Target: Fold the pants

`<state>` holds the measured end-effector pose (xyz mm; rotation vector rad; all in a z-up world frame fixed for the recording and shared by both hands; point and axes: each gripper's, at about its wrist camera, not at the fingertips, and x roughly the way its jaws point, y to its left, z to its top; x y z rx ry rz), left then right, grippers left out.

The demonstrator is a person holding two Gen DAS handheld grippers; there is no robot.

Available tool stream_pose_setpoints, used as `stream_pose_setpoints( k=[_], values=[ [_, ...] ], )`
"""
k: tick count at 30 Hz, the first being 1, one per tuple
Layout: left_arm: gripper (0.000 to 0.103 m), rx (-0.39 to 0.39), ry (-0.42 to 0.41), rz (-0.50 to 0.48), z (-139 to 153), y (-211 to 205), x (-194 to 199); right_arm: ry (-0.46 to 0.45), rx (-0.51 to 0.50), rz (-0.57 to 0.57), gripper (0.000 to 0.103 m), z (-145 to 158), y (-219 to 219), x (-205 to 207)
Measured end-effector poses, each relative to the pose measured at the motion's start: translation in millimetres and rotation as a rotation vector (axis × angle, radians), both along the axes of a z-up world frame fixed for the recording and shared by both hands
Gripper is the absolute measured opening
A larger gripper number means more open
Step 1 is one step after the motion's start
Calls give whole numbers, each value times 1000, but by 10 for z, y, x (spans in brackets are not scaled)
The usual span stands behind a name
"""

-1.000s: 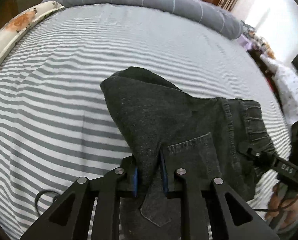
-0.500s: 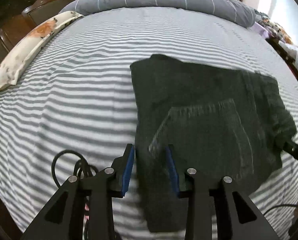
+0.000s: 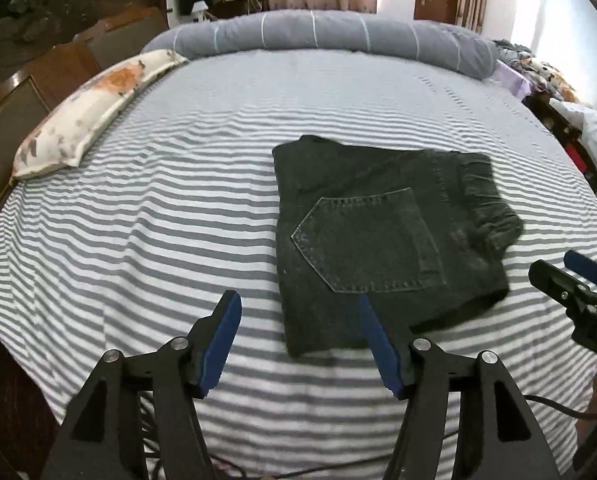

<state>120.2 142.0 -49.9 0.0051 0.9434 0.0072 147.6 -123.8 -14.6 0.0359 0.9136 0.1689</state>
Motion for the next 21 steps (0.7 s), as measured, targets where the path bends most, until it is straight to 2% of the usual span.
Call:
stream_pose_setpoints(
  k=[9,21],
  values=[
    [64,21,-67,80,236,-10,-406,-49,-68,-11,93,204,161,-436],
    [64,15,-56,96,257,-109,-718,-34,-94,-2,94,196,257,-705]
  ],
)
